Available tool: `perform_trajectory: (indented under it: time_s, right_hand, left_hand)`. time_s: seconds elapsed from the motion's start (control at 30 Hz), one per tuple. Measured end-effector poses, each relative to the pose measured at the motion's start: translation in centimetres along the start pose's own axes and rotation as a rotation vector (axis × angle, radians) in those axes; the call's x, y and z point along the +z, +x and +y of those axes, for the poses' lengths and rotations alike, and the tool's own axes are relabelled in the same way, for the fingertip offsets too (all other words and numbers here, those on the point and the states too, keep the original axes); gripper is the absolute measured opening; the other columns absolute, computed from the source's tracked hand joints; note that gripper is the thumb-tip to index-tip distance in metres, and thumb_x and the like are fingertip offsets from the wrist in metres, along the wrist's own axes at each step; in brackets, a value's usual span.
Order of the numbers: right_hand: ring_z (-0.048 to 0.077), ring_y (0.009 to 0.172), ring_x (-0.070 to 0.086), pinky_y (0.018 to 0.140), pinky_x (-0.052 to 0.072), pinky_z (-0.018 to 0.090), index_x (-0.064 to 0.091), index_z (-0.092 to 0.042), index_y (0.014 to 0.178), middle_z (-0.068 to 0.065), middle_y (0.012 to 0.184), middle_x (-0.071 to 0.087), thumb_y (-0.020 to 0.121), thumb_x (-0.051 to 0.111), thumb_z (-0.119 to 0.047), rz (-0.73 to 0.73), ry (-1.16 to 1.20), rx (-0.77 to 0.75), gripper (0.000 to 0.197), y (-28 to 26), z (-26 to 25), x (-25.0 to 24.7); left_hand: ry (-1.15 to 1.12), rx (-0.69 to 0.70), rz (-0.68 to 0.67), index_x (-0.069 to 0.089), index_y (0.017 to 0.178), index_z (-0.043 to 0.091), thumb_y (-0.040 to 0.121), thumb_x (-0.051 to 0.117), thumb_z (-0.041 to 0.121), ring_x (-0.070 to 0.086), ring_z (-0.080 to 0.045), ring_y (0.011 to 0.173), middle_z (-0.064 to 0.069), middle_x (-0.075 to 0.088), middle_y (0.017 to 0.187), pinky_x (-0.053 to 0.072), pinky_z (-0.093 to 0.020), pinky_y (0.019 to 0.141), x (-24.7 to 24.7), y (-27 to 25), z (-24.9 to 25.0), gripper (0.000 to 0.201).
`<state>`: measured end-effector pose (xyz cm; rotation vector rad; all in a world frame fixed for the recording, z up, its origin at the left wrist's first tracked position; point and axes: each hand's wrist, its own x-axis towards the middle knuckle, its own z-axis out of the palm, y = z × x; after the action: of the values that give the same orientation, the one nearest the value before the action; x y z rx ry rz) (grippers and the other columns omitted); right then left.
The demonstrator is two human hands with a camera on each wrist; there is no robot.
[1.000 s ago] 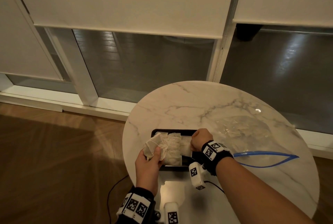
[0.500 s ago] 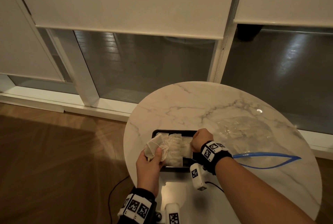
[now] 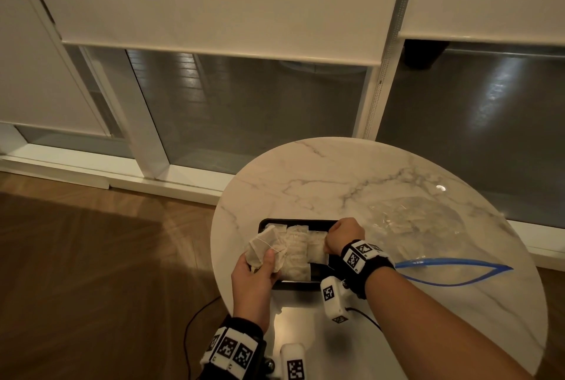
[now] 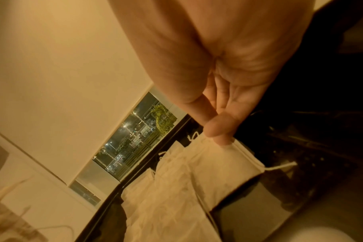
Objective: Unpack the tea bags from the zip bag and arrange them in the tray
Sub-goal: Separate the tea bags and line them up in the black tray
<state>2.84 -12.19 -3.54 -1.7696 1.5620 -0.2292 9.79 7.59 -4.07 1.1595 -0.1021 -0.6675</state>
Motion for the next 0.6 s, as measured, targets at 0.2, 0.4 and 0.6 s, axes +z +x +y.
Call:
perform_trajectory:
  time_s: [0.2, 0.4, 0.6]
  right_hand:
    - [0.031, 0.081, 0.074, 0.075, 0.063, 0.040, 0.074, -0.005, 0.089, 0.017, 0.091, 0.075, 0.069, 0.081, 0.000, -0.032, 0.077, 0.030, 0.022, 0.0, -0.2, -0.2]
    - [0.026, 0.072, 0.071, 0.055, 0.055, 0.025, 0.073, -0.001, 0.085, 0.015, 0.084, 0.074, 0.078, 0.067, -0.008, -0.057, -0.050, -0.022, 0.012, -0.5, -0.1, -0.6]
    - [0.021, 0.055, 0.063, 0.046, 0.047, 0.023, 0.069, -0.001, 0.086, 0.009, 0.071, 0.070, 0.083, 0.060, -0.011, -0.364, -0.132, -0.021, 0.014, -2.2, 0.1, -0.1]
  left_hand:
    - [0.002, 0.002, 0.003, 0.065, 0.122, 0.012, 0.097, 0.064, 0.010, 0.072, -0.023, 0.104, -0.008, 0.074, 0.113, 0.061, -0.031, 0.078, 0.1, 0.0, 0.0, 0.026]
    - [0.009, 0.014, 0.002, 0.066, 0.122, 0.012, 0.097, 0.064, 0.010, 0.072, -0.023, 0.105, -0.008, 0.074, 0.114, 0.061, -0.032, 0.080, 0.1, 0.0, -0.2, 0.026]
    - [0.025, 0.017, -0.002, 0.066, 0.123, 0.013, 0.097, 0.064, 0.011, 0.071, -0.023, 0.107, -0.007, 0.074, 0.114, 0.060, -0.037, 0.087, 0.1, 0.2, -0.3, 0.026]
